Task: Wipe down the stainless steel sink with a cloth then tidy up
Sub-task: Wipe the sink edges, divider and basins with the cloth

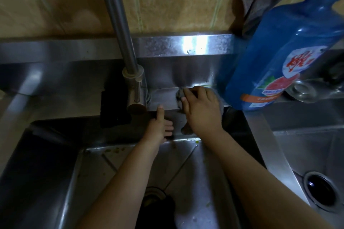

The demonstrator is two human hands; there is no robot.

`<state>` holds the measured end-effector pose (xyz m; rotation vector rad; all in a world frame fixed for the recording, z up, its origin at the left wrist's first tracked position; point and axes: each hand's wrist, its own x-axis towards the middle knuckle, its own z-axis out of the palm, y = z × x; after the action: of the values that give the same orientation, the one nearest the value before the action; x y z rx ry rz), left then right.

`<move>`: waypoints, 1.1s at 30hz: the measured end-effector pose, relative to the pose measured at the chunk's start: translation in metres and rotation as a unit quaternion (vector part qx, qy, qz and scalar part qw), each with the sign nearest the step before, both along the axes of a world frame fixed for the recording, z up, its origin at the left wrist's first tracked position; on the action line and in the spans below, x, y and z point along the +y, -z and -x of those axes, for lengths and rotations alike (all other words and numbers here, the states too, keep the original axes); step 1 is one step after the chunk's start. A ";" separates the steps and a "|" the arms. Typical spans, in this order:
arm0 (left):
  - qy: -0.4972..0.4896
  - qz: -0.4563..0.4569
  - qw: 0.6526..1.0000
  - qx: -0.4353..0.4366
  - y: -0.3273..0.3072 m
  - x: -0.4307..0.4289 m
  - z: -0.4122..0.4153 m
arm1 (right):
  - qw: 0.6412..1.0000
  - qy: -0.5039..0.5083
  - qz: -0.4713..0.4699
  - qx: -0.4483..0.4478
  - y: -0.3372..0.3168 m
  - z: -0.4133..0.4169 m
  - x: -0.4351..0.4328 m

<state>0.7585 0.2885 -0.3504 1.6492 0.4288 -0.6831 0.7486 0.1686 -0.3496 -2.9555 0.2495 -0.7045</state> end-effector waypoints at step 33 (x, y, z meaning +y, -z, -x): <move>0.084 -0.268 0.874 -0.395 -0.039 -0.015 0.016 | 0.881 0.099 -0.402 -0.230 -0.025 0.002 0.018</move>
<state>0.7423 0.2731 -0.3113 2.3385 -0.1493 0.0570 0.7463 0.1864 -0.3246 -1.9323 0.6261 -0.9936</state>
